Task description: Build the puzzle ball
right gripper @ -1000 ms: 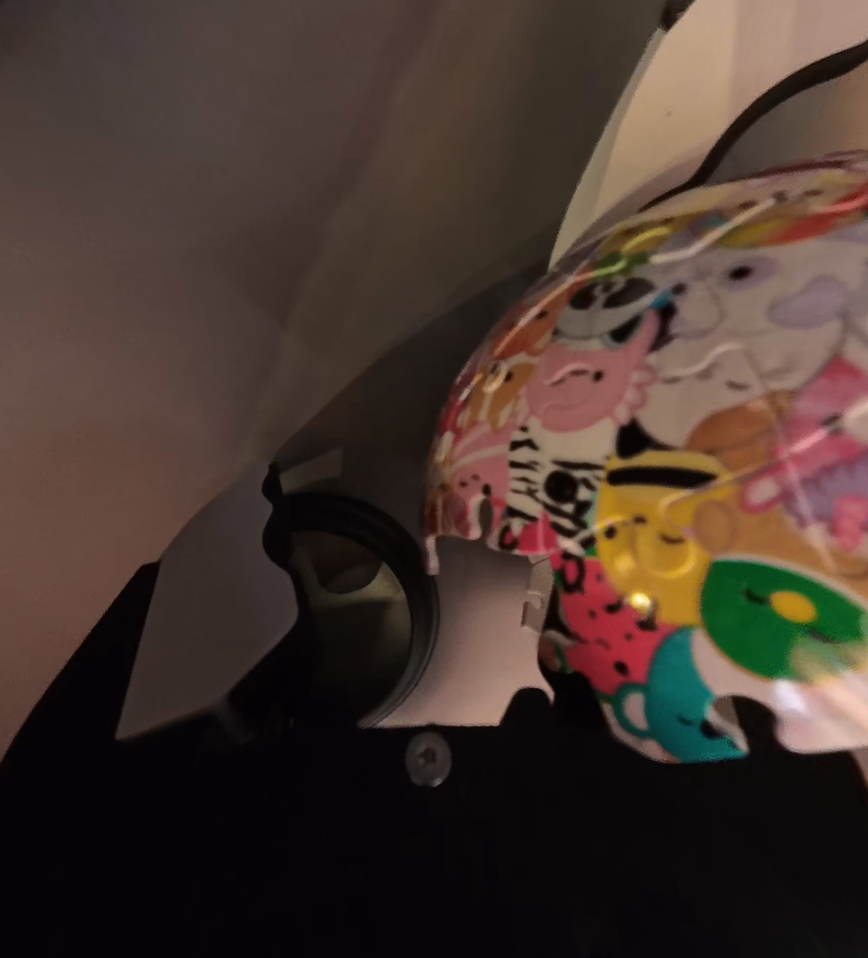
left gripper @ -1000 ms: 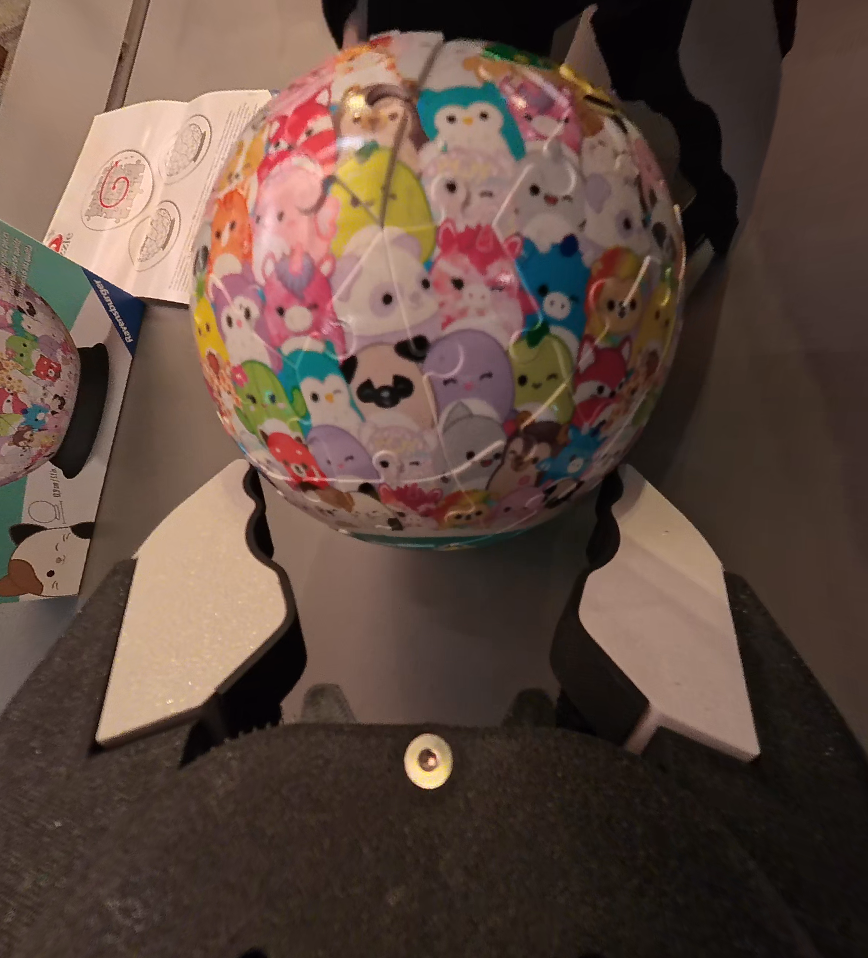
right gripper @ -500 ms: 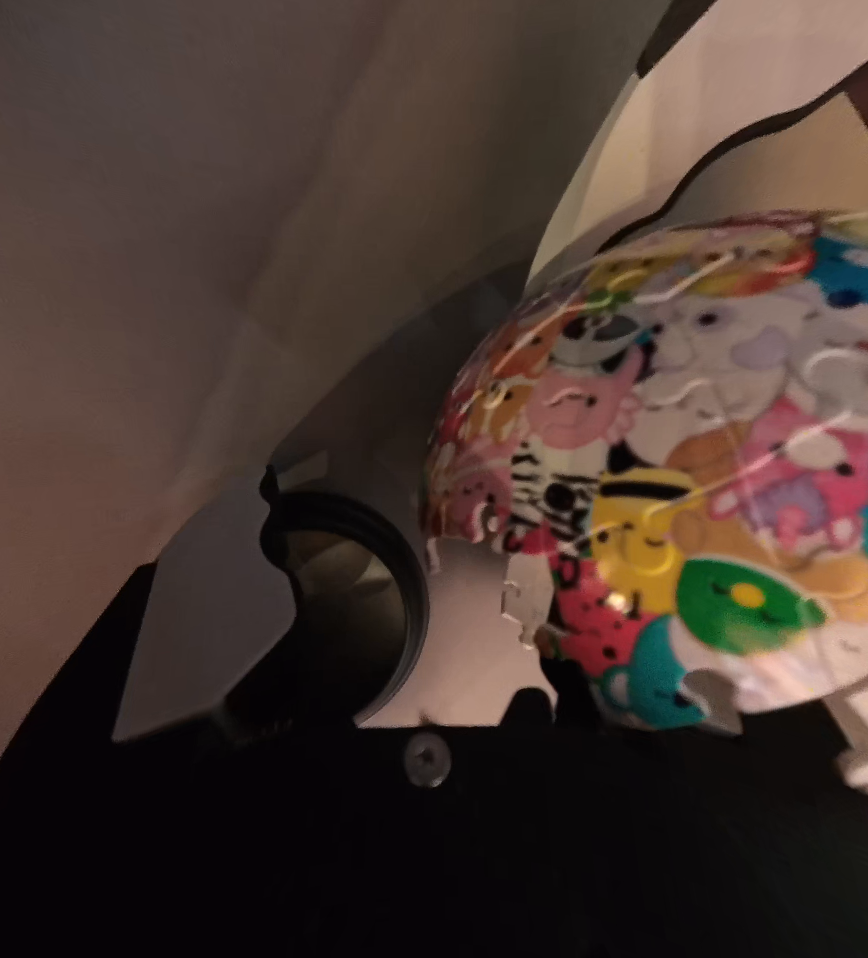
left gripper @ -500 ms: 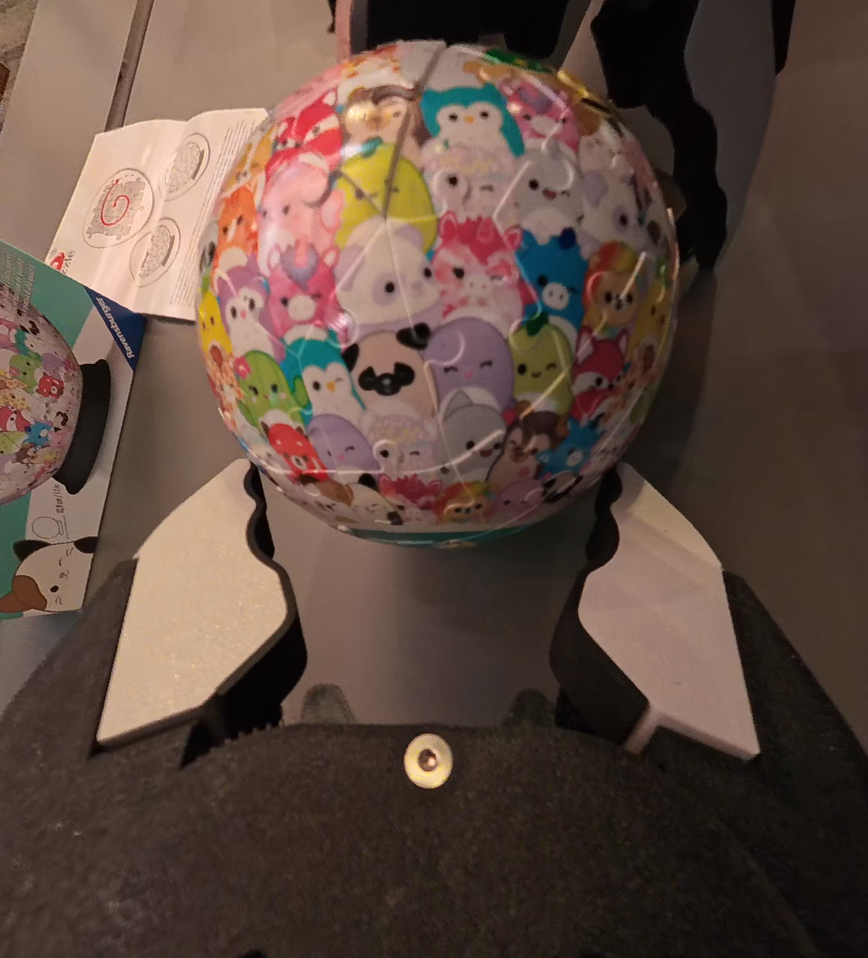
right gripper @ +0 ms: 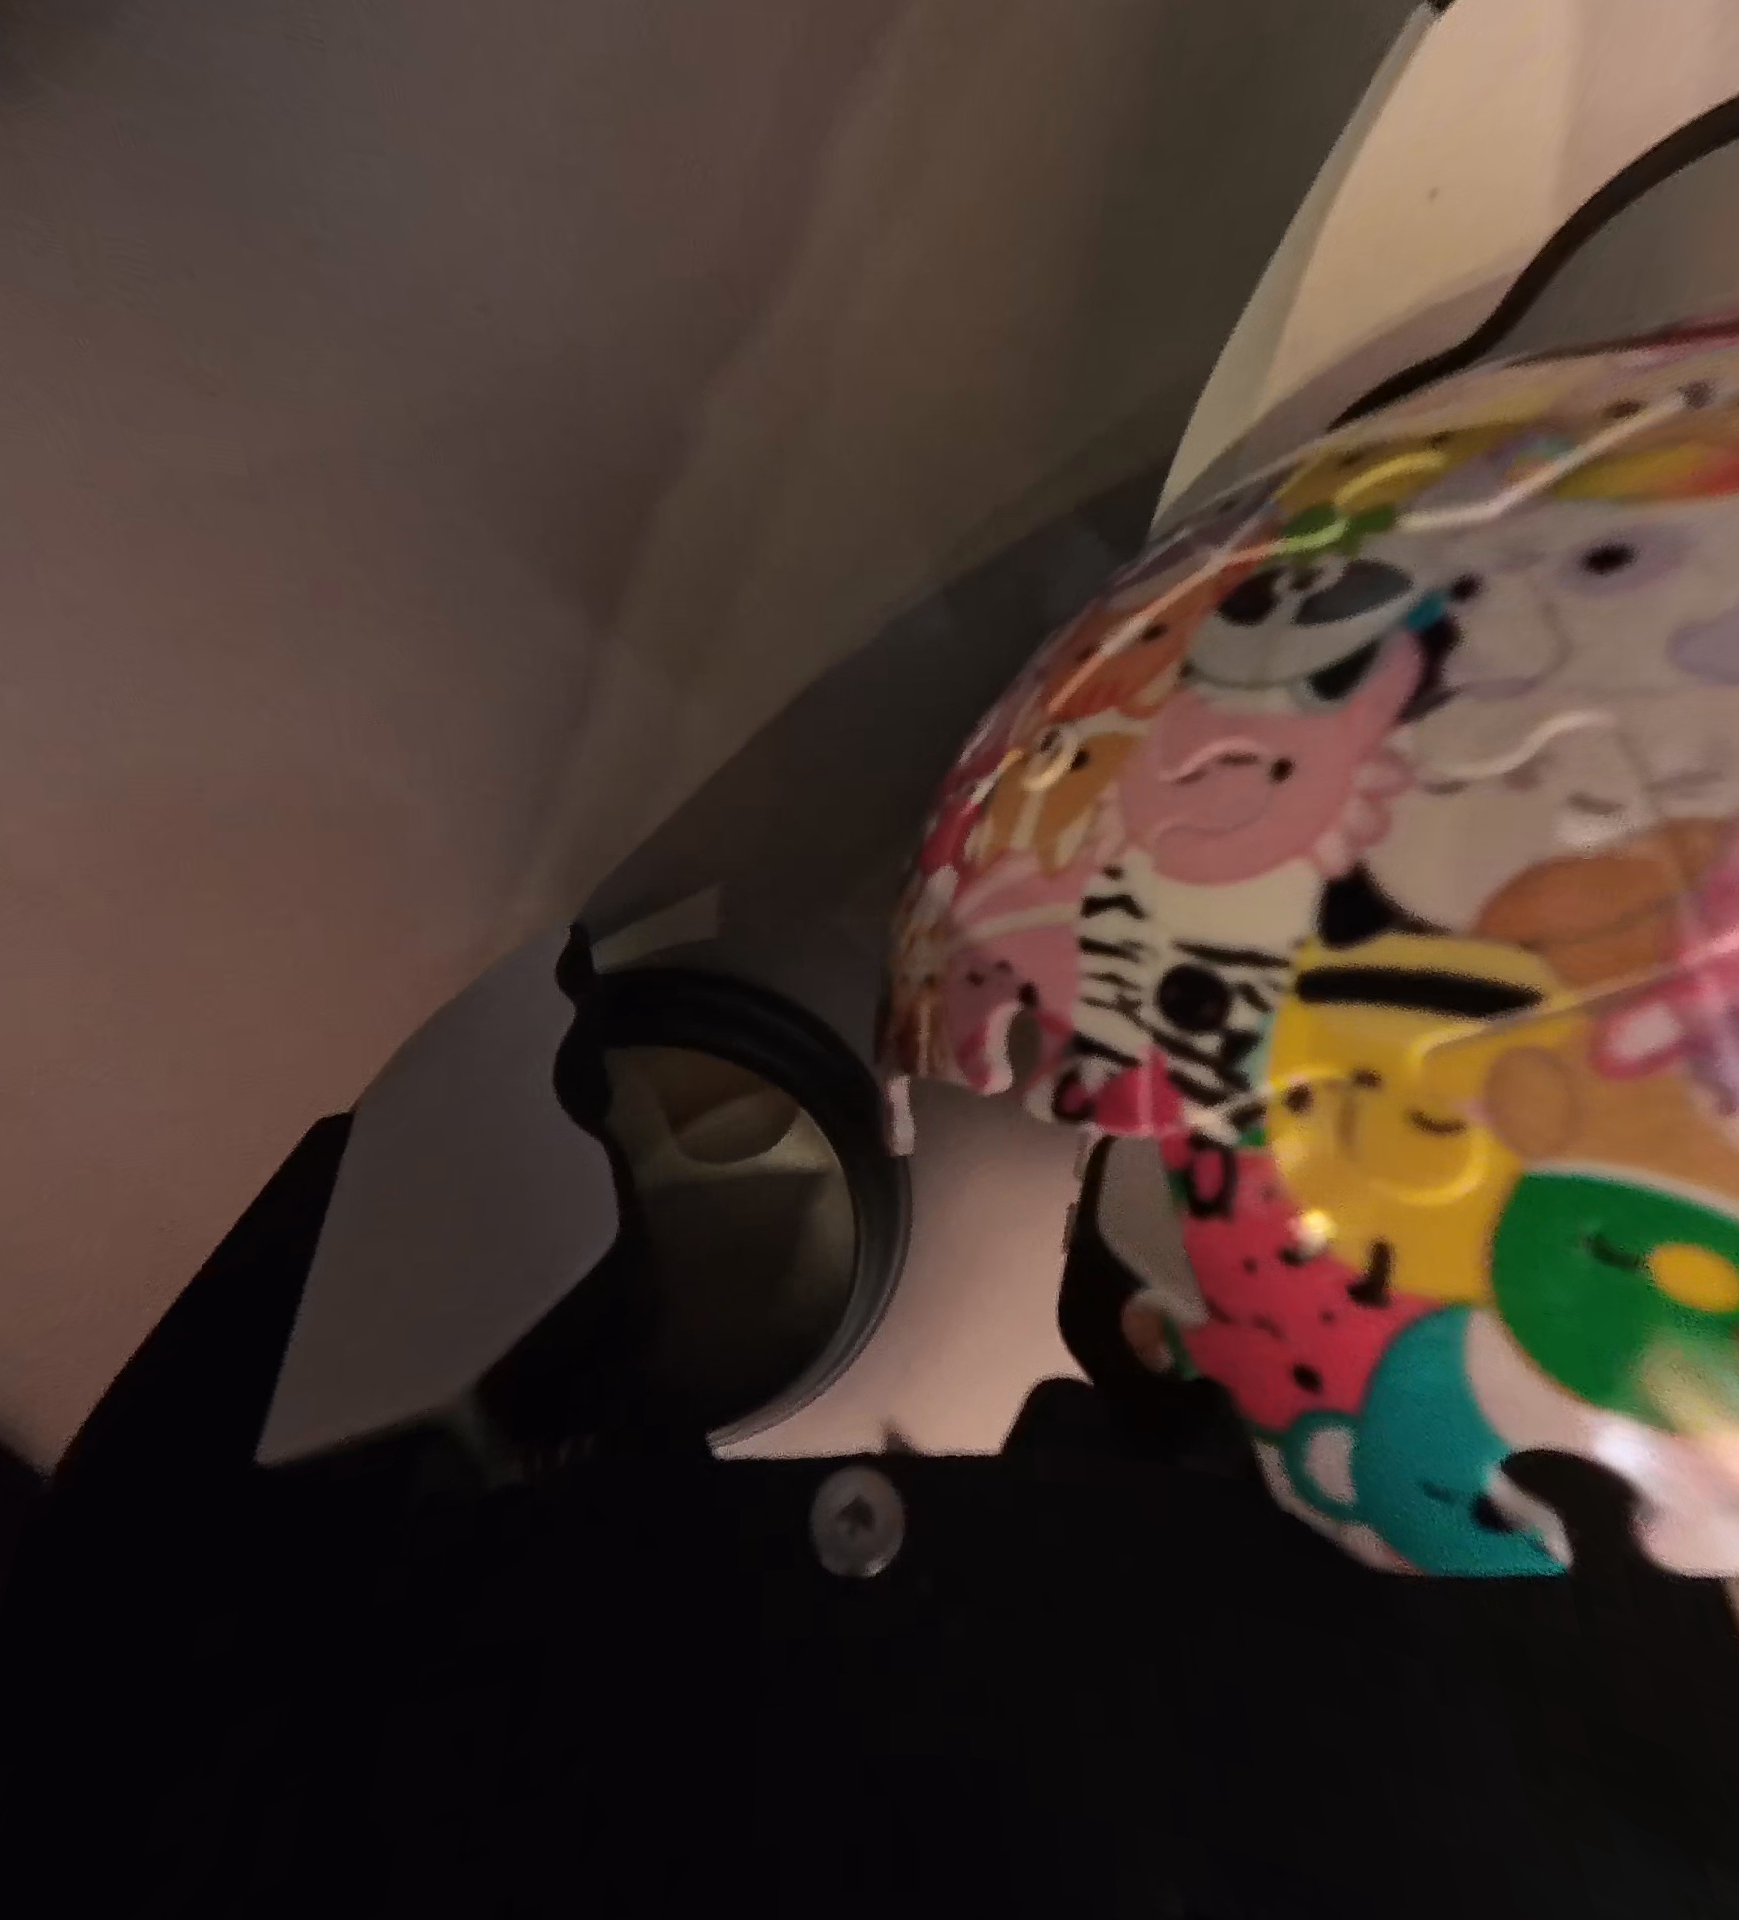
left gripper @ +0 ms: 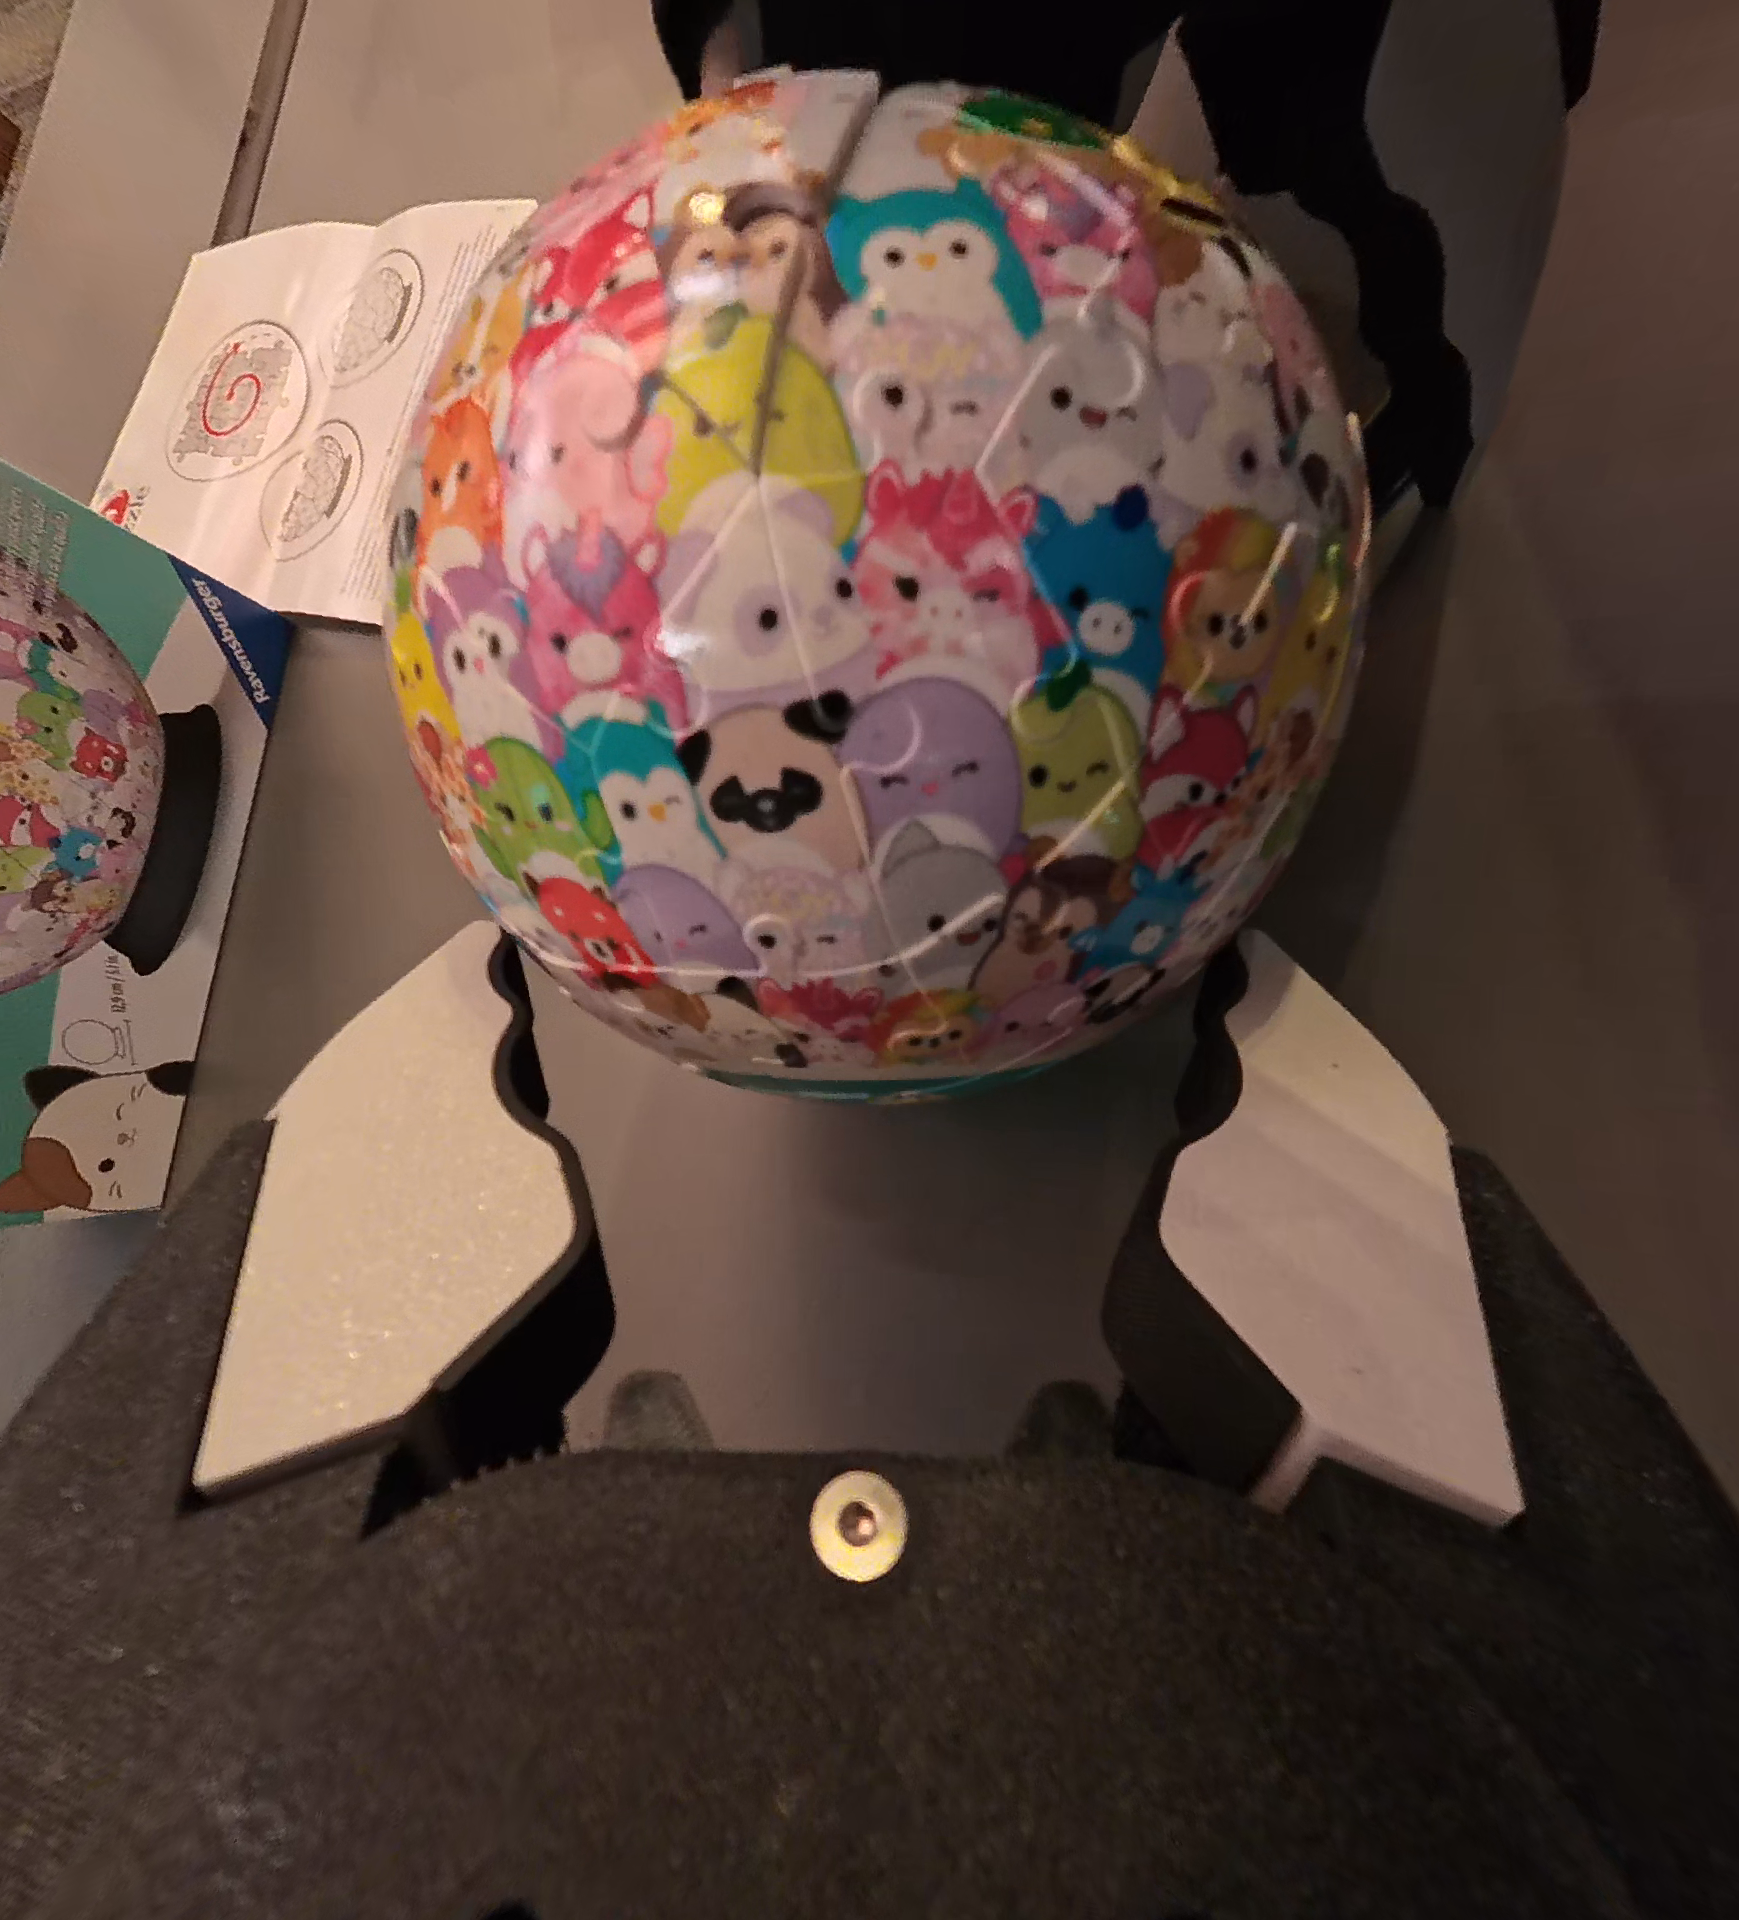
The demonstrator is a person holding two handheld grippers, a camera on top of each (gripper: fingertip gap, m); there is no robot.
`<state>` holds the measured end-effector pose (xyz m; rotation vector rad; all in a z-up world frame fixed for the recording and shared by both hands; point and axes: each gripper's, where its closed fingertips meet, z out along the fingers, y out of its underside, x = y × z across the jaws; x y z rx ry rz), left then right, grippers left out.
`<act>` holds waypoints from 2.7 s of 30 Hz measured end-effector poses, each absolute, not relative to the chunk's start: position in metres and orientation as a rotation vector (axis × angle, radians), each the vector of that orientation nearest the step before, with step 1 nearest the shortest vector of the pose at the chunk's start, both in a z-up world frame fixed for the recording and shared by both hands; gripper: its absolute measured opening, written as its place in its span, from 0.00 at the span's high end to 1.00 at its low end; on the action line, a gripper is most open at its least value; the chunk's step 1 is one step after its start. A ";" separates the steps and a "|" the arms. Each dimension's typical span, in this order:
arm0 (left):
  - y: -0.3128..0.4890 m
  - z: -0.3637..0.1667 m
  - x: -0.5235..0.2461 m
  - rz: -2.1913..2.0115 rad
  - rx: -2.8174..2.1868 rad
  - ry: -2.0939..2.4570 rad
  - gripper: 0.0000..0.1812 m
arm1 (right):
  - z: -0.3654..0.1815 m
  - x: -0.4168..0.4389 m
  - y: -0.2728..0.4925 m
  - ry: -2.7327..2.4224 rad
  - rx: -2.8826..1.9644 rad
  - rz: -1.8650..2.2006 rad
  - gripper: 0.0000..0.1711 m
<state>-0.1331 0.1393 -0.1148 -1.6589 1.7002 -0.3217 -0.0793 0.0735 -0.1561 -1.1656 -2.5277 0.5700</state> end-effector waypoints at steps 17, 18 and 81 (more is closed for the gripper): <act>0.138 -0.115 -0.131 -0.312 -1.637 1.710 0.35 | -0.154 -0.063 0.067 -2.529 -1.129 0.513 0.45; 0.138 -0.115 -0.130 -0.318 -1.636 1.708 0.35 | -0.154 -0.061 0.067 -2.530 -1.125 0.502 0.45; 0.137 -0.099 -0.167 -0.472 -1.661 1.511 0.36 | -0.150 -0.110 0.137 -1.748 -1.876 0.752 0.63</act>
